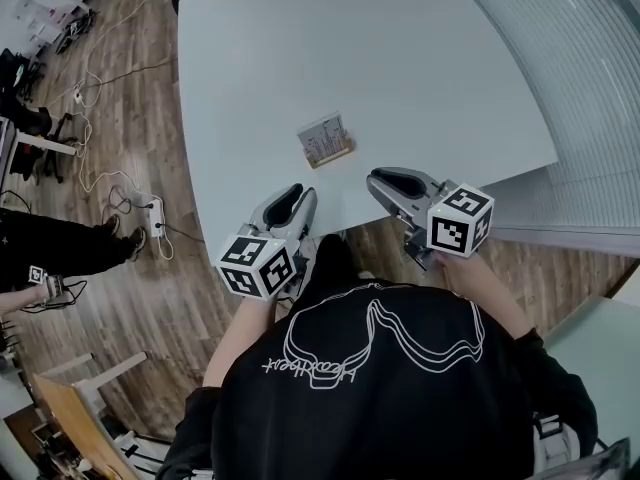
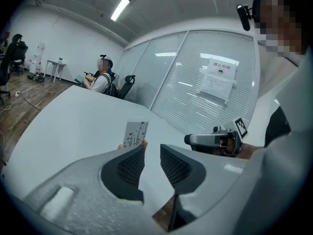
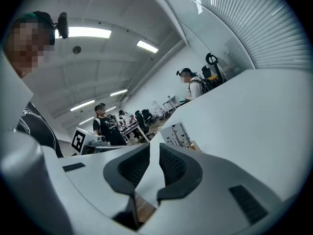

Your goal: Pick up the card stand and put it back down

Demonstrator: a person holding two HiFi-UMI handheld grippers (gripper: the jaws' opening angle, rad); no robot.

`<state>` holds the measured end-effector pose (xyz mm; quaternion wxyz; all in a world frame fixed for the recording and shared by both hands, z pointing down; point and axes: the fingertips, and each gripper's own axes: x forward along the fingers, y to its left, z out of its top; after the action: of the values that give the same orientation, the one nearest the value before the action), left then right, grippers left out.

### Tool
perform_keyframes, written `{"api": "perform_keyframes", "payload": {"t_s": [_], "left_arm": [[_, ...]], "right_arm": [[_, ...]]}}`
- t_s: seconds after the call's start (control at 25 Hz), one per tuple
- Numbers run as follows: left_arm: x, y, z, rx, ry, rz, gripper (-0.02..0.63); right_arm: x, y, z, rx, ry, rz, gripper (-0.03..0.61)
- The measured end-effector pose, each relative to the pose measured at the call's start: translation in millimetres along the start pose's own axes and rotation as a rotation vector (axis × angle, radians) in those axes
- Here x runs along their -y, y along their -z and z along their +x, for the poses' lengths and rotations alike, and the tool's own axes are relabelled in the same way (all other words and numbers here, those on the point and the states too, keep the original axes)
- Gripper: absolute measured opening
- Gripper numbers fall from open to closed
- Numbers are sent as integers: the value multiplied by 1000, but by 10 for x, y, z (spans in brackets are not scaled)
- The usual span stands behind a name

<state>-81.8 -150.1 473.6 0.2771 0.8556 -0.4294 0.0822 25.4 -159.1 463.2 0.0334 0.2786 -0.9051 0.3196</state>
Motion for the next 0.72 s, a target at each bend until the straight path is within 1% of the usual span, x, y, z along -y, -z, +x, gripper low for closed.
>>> {"api": "perform_keyframes", "payload": {"t_s": [0.12,0.28,0.44,0.72], "left_arm": [[-206,-9,156,-43,-2,22,106],[-393,57,373,-92,-11,43,126],[-538,189,578,-140,-18,40,135],[-731,345,819,-183,-45,10,135]], "right_arm": [[176,-12,209,-21,26,4,71],[460,108,379,-111,96,-88,80],[712,156,532,-148,140,-132,86],[1006,225,713,-188,157,-147,114]]}}
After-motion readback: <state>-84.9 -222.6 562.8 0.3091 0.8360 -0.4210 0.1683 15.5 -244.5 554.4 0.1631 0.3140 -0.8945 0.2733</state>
